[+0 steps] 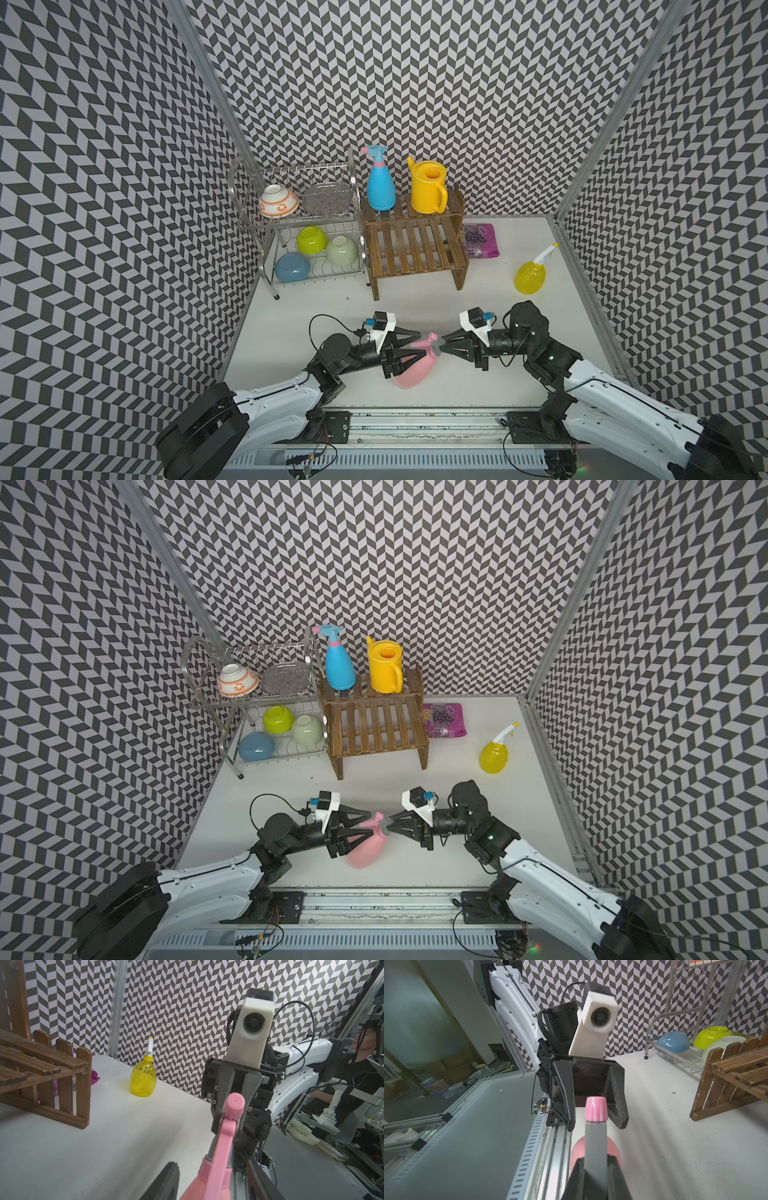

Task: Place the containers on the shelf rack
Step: 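Pick up a container from the center of the board.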

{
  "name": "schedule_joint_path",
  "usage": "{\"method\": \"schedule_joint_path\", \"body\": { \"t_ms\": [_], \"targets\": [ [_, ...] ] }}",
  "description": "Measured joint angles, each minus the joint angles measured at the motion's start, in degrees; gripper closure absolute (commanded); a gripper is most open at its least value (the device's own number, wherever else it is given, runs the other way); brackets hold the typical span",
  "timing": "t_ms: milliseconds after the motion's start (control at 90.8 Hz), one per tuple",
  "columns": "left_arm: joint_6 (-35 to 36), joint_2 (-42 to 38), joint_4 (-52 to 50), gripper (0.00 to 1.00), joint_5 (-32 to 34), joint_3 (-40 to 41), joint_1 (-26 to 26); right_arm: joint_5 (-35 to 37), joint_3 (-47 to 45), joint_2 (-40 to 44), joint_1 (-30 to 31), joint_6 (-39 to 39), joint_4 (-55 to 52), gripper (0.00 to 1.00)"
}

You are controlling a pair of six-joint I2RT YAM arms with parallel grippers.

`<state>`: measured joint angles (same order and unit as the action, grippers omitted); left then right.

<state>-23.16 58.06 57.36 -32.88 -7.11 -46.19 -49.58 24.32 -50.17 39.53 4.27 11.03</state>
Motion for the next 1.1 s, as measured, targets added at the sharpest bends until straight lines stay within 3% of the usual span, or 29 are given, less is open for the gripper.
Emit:
{"method": "schedule_joint_path", "body": {
  "t_ms": [209,452,595,749,936,1102],
  "targets": [
    [-0.1,-0.4,0.7,0.67,-0.5,0.0,0.1,-1.3,0.0,-0.5,0.0,0.0,0.1,1.00],
    [-1.6,2.9,2.8,0.73,-4.6,-0.5,0.1,-1.5,0.0,-0.5,0.0,-0.4,0.2,0.99],
    [-2.1,5.2,3.3,0.89,-7.1,-1.5,0.2,-1.5,0.0,-0.4,0.0,-0.9,0.2,0.98],
    [-1.8,5.3,3.7,0.98,-8.0,-1.6,0.3,-1.6,0.0,-0.3,-0.1,-1.5,0.2,0.94],
    [-1.7,3.8,3.4,1.00,-7.9,-1.6,0.3,-1.6,0.0,-0.2,-0.1,-2.0,1.5,0.85],
    [-1.6,2.5,3.3,1.00,-7.4,-1.6,0.2,-1.2,0.0,0.1,-0.1,-2.8,2.8,0.65]
  ]
}}
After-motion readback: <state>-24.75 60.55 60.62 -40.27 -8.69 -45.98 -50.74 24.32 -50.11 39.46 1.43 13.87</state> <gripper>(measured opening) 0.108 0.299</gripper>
